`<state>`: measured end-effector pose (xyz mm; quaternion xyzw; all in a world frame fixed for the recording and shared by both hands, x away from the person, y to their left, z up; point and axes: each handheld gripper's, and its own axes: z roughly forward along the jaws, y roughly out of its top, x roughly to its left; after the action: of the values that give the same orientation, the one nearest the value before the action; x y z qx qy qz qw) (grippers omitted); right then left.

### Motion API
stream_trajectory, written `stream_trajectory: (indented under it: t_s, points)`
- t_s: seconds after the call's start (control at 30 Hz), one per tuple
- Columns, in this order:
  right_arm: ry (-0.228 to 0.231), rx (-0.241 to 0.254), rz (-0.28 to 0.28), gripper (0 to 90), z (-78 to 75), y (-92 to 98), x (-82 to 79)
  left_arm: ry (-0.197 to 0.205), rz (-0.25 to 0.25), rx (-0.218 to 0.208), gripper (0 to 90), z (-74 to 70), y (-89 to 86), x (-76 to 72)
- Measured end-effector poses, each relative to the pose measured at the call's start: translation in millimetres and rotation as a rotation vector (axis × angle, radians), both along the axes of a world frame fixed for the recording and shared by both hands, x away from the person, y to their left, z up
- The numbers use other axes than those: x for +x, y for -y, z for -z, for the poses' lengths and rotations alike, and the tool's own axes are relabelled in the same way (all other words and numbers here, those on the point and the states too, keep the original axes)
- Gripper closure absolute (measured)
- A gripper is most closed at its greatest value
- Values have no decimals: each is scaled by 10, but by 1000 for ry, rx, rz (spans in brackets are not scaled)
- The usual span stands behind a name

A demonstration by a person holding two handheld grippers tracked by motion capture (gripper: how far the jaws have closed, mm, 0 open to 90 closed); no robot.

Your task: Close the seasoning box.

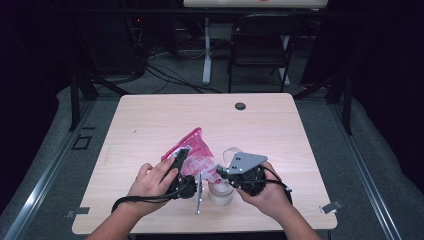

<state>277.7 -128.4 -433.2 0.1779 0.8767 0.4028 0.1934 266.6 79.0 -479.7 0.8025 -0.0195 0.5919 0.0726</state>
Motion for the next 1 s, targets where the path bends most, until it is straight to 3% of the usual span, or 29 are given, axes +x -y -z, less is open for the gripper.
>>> stream_trajectory:
  t_s: [0.13,0.73,1.0]
  points:
    - [-3,6,-5,900,9,-14,3,-19,-11,-28,651,10,-22,9]
    - [-1,0,-12,900,-5,-72,9,-140,-76,-226,670,93,-125,37]
    - [-2,-7,-14,900,-19,-96,10,-176,-90,-282,672,123,-170,51]
